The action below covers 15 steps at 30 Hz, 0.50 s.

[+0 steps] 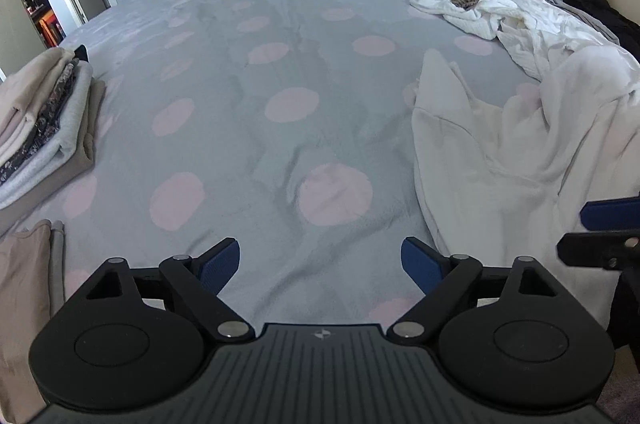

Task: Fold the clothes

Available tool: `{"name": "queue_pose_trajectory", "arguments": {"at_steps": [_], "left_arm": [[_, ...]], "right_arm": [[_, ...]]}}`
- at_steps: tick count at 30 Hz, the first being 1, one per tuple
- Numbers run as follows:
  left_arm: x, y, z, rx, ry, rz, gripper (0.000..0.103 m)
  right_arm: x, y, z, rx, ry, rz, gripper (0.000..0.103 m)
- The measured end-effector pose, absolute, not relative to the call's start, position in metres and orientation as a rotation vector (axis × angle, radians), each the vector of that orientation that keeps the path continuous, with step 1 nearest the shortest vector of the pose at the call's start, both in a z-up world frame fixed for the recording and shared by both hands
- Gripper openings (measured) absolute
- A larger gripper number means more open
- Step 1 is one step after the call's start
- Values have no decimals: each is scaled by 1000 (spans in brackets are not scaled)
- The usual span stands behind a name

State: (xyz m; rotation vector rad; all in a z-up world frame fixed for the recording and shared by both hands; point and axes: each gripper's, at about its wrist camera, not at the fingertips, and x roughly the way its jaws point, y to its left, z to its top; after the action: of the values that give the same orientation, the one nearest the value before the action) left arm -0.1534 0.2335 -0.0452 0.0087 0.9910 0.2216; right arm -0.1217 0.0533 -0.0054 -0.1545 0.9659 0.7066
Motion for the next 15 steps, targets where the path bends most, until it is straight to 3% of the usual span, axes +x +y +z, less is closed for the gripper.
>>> {"name": "queue_pose_trajectory", "arguments": {"at_steps": [3, 6, 11, 13, 14, 15], "left_arm": [[-158, 240, -55, -73, 1042, 179, 70], [-165, 246, -63, -134, 1067, 160, 69], [-167, 249, -69, -147, 1084, 164, 67], [-166, 249, -69, -141, 1082, 163, 67], [-165, 249, -69, -141, 1080, 160, 67], [-165, 248, -68, -142, 1077, 153, 67]], "right_arm": [[-128, 66, -20, -155, 1008, 773, 35], [-134, 77, -32, -184, 1037, 812, 29], [-132, 86, -44, -150, 1102, 850, 29], [-131, 88, -47, -153, 1110, 844, 16], [-130, 89, -48, -152, 1116, 839, 4], [-130, 89, -49, -150, 1119, 831, 2]]}}
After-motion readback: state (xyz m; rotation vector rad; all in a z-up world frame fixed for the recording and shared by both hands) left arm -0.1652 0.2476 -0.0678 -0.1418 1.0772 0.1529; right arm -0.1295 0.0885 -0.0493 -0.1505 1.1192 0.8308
